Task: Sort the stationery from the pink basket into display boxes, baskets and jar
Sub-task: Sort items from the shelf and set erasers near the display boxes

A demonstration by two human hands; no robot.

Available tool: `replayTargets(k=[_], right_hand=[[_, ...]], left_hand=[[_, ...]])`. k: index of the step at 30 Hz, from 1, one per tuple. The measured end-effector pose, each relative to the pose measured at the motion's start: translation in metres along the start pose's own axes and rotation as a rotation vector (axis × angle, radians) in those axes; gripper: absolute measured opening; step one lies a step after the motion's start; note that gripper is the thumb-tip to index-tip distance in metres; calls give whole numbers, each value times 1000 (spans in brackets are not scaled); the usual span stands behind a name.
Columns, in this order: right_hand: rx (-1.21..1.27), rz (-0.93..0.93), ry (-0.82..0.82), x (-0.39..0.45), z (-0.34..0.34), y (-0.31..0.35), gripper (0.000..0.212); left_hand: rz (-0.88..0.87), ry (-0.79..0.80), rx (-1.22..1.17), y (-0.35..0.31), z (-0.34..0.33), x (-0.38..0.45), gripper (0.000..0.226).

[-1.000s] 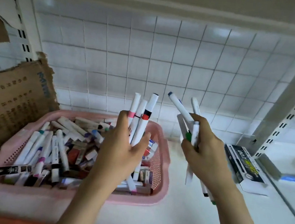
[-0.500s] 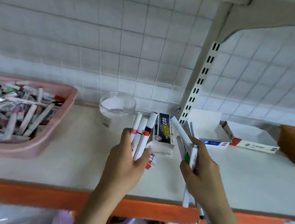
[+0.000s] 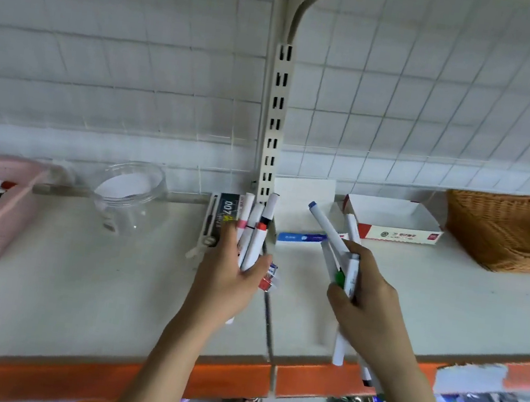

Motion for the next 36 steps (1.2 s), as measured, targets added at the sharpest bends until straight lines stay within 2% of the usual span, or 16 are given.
replayTargets(k=[3, 8, 10, 14, 19, 23, 27, 32, 36], right_hand=[[-14, 22, 14, 12, 28, -28, 51], [-50, 65, 58, 28, 81, -74, 53], [-52, 66, 70, 30, 100, -93, 54], [-54, 50, 92, 31, 131, -127, 55], [-43, 14, 90, 36, 159, -162, 56], [-32, 2, 103, 48, 168, -176, 55], [-20, -3, 111, 60, 167, -181, 55], [-25, 32, 138, 71, 153, -170, 57], [-44, 44, 174, 77, 135, -156, 52]], left_hand=[[-2, -19, 8, -11, -39, 18, 34], [15, -143, -44, -40, -96, 26, 38], [53, -109, -26, -53, -124, 23, 31], [56, -33, -38, -81, -187, 27, 35], [59, -26, 145, -114, -236, 46, 41], [107, 4, 205, -118, -250, 63, 39], [141, -38, 162, -117, -243, 65, 45], [221, -112, 47, -90, -211, 49, 31], [310, -128, -122, -74, -193, 41, 31]])
Point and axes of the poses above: each hand's wrist, its own x-axis towards the middle knuckle, its own z-axis out of the back of the hand, y = z × x, the point moved 1 cm from there along x, towards the middle knuckle, and after that the axes turned 1 degree about -z, right-handed, at the moved point
